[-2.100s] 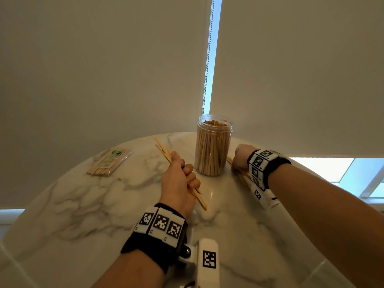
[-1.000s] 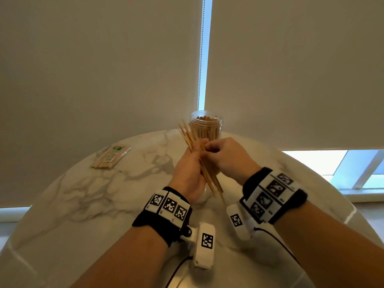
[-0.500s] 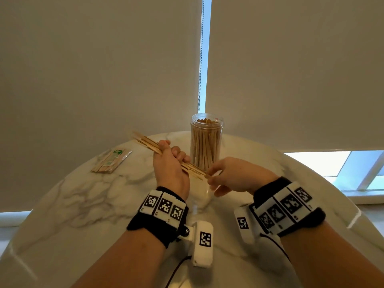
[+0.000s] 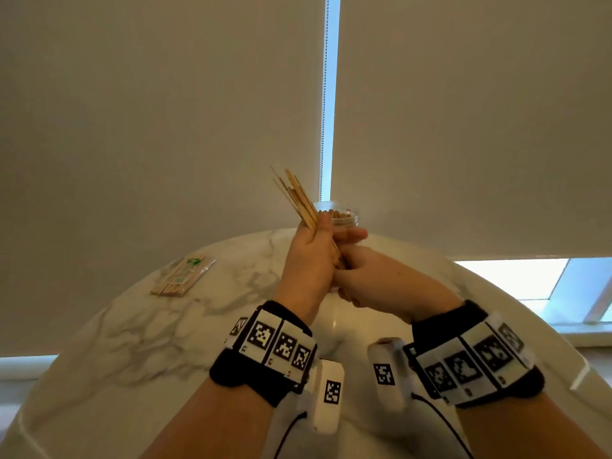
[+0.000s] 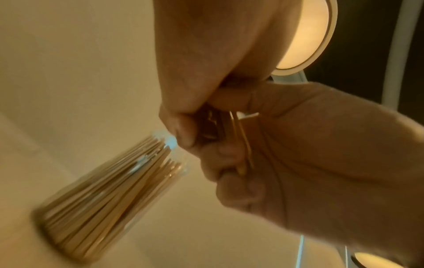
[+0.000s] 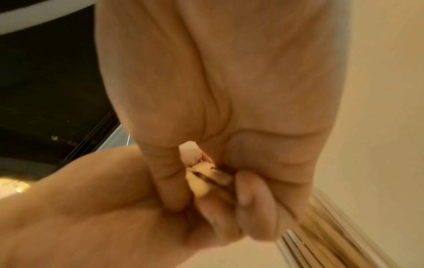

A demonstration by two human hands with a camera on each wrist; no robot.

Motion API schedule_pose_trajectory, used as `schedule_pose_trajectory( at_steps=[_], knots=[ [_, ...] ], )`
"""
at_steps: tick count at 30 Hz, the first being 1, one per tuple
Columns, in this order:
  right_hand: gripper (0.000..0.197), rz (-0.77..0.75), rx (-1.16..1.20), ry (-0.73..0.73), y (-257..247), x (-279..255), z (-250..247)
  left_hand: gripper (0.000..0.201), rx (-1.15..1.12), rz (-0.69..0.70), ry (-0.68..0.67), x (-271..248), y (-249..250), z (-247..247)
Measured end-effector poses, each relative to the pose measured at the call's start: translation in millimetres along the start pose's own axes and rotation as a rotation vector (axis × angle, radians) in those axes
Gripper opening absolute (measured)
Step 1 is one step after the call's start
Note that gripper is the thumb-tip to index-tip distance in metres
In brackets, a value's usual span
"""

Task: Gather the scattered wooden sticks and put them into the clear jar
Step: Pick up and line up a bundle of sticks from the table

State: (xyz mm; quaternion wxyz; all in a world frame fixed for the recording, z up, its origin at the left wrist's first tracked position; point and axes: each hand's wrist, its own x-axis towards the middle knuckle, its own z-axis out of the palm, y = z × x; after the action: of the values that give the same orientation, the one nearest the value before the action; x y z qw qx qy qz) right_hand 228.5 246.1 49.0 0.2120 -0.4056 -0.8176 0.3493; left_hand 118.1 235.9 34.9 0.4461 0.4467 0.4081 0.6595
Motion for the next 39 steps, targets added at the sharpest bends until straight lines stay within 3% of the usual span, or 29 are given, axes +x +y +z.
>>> schedule_pose_trajectory(
  at_steps=[3,7,15,18,21,23,25,29,33,35,39],
  knots=[
    [0.019,-0.031,0.096,0.056,-2,2,-1,0.042,-0.012,-0.073,-0.122,6,12,-7],
    [0.018,0.005,0.269,0.028,-4,2,0,0.044,-0.005,-0.085,-0.179,8,12,-14],
    [0.039,-0.003,0.122,0.08,1,6,-1,0.041,0.034,-0.126,-0.237,13,10,-20],
    [0.042,0.002,-0.063,0.075,5,4,-6,0.044,-0.02,-0.095,-0.172,14,16,-24],
    [0.036,0.053,-0.2,0.003,12,3,-11,0.058,-0.262,-0.06,0.08,20,26,-36],
    [0.033,0.072,-0.235,-0.06,14,4,-10,0.055,-0.351,-0.062,0.184,24,31,-45],
    [0.032,0.049,-0.269,-0.067,14,7,-5,0.057,-0.319,-0.112,0.146,22,31,-45],
    [0.031,0.031,-0.32,0.056,19,16,0,0.051,-0.208,-0.184,0.069,18,24,-27],
    [0.032,0.011,-0.36,0.24,27,16,-14,0.027,-0.394,-0.183,-0.034,17,31,-22],
    [0.034,-0.002,-0.379,0.281,28,16,-15,0.038,-0.421,-0.174,-0.023,15,32,-21],
    [0.039,0.02,-0.432,0.302,32,19,-10,0.034,-0.256,-0.238,-0.097,10,29,-19]
  ],
)
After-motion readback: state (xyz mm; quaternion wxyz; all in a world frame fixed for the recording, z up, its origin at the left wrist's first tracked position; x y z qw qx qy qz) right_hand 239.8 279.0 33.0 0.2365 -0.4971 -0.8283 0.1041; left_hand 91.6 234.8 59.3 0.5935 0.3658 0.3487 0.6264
